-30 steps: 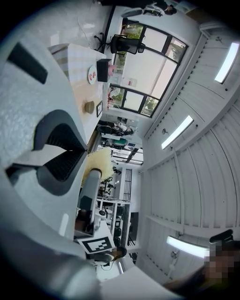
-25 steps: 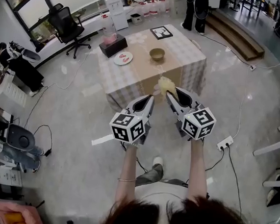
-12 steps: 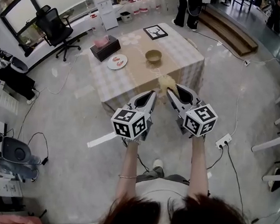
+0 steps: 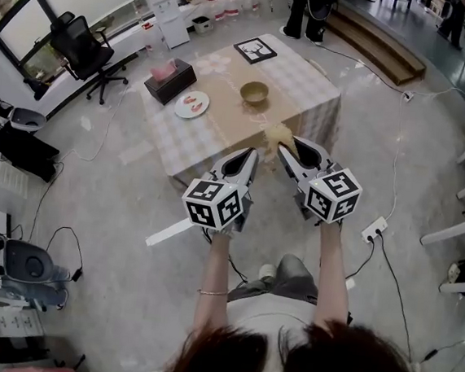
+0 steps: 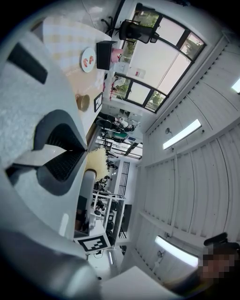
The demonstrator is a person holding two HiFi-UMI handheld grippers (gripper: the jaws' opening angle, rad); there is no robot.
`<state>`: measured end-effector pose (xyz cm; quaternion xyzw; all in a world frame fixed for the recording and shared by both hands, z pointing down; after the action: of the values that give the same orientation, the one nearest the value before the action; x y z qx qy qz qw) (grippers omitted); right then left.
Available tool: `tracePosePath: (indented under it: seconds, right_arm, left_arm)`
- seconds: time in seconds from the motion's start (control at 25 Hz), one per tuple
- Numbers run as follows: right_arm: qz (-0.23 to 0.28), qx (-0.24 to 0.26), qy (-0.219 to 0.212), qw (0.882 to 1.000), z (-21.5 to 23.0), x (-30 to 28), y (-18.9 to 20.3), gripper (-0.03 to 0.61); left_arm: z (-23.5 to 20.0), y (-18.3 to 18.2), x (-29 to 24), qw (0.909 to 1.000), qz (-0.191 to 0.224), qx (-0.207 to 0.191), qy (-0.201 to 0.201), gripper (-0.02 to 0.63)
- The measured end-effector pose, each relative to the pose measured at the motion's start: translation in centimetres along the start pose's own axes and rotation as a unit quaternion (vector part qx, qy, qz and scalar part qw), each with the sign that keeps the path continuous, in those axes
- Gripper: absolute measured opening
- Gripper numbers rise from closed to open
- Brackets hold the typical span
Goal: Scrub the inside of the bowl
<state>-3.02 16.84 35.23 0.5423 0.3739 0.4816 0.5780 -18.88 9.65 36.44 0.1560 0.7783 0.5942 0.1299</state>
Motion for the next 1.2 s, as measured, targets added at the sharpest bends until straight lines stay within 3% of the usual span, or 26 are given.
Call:
tracePosePath:
  seconds: [0.36, 1.2]
  right_arm:
    - [-0.012, -0.006, -0.009, 1.0, 3.1, -2.1, 0.2, 0.094]
    - [-0.026, -0.009, -0.06, 0.998, 16.8, -12.1, -1.8, 0.094]
  left_arm:
    - [-1.6, 0.1, -3.0, 0.9999, -0.005, 0.01, -0.011, 0.012]
    - [-7.0, -2.1, -16.7, 0.9984, 0.016, 0.014, -0.052, 0.011]
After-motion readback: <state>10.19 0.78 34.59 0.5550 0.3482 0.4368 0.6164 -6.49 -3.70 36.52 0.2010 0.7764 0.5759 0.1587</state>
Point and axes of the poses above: the fingertips, and each gripper's own axes: x backward along the fingers, z to its right, y out of its underside, the point moved 8 cm from there along x, backward along the fingers, and after that the axes turned 4 degrees about z, right-handed, at the moved point
